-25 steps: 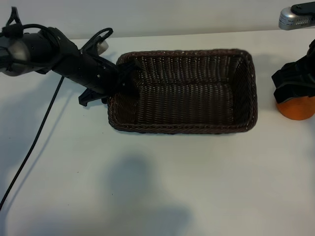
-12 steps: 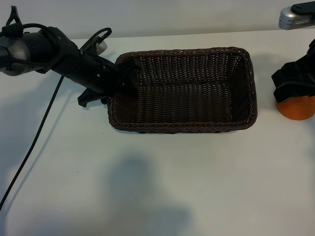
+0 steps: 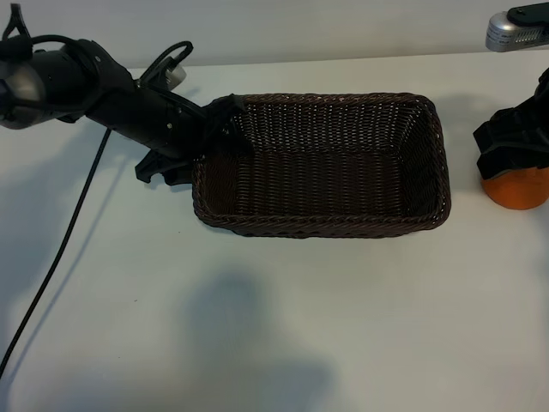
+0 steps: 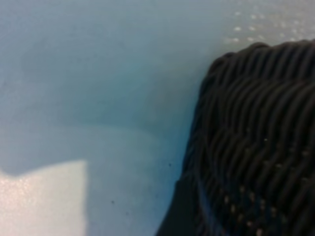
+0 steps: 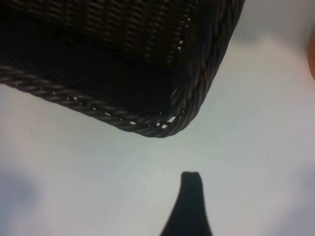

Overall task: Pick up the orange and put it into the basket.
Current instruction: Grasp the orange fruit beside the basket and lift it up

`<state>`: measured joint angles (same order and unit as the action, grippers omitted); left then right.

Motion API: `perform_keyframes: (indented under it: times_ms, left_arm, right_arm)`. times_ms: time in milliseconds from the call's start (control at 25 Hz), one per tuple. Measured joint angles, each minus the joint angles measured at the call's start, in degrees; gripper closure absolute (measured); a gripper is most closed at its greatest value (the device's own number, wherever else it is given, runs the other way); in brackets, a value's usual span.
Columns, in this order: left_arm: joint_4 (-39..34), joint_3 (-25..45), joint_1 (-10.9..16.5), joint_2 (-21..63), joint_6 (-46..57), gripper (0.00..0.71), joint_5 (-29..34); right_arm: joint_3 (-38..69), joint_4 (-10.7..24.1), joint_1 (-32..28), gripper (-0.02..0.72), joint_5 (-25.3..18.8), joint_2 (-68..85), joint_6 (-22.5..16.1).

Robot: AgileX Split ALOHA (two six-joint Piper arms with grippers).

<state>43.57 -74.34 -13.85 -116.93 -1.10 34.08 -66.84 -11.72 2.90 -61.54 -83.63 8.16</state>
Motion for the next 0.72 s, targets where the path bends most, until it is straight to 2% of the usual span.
perform_keyframes:
  times_ms: [520,720]
  left_arm:
    - [-5.2,0.0,0.0,10.6,0.6,0.07,0.7]
    - [-13.3,-1.0,0.0,14.4,5.6,0.078,2.0]
  right_arm:
    - [0.0,0.0,0.0,0.114,0.0,0.0,0.0]
    - [0.0,0.0,0.0,0.114,-0.2,0.0,0.1]
